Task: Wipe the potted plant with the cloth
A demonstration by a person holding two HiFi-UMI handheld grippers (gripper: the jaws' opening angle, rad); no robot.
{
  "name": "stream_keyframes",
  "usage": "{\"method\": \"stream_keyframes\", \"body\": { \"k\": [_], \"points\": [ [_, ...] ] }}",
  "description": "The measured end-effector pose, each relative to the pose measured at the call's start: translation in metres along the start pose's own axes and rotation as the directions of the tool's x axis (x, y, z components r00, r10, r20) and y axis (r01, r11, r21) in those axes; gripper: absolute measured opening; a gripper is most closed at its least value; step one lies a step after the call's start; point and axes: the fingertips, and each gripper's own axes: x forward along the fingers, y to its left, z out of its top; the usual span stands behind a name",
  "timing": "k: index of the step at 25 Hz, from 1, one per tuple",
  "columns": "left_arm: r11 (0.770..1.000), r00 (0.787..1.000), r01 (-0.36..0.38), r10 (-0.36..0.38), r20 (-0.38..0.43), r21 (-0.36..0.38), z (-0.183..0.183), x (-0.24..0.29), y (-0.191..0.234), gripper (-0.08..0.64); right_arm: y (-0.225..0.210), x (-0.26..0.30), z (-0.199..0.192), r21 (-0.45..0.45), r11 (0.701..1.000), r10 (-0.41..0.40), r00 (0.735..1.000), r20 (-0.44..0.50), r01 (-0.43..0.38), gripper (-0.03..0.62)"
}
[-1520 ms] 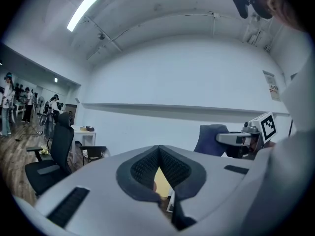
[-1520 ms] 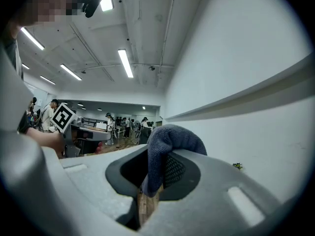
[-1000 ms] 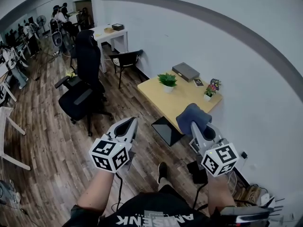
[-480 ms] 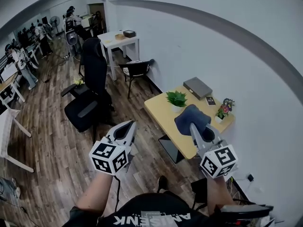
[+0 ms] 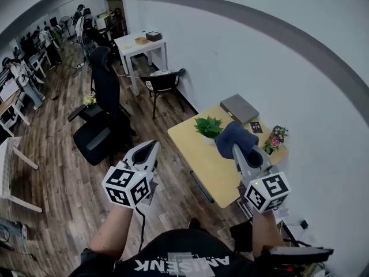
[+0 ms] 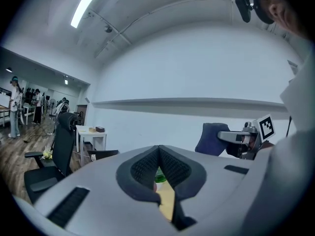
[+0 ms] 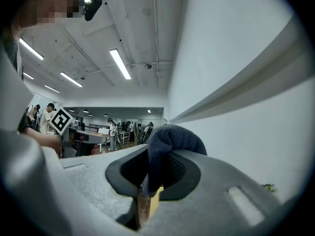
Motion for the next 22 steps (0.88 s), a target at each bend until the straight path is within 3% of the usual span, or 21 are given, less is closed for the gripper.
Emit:
{"method": "stream_keyframes", "body": {
  "k": [11,22],
  "points": [
    [0.997,0.997,0.063,-0.061,-0.038,0.045,0.009,0.09,-0.016,0.002,-0.077,0.019,0.0,-0.001,0.999,-0.036,0.999,-0.001,0.036,0.037],
    [0.978,0.981,0.17,-0.158,-0.11,0.117,-0.009,0.165,0.013,0.002,-0.11,0.055,-0.021,0.016,0.989,-0.143,0.989,-0.025,0.144,0.037]
  ]
}}
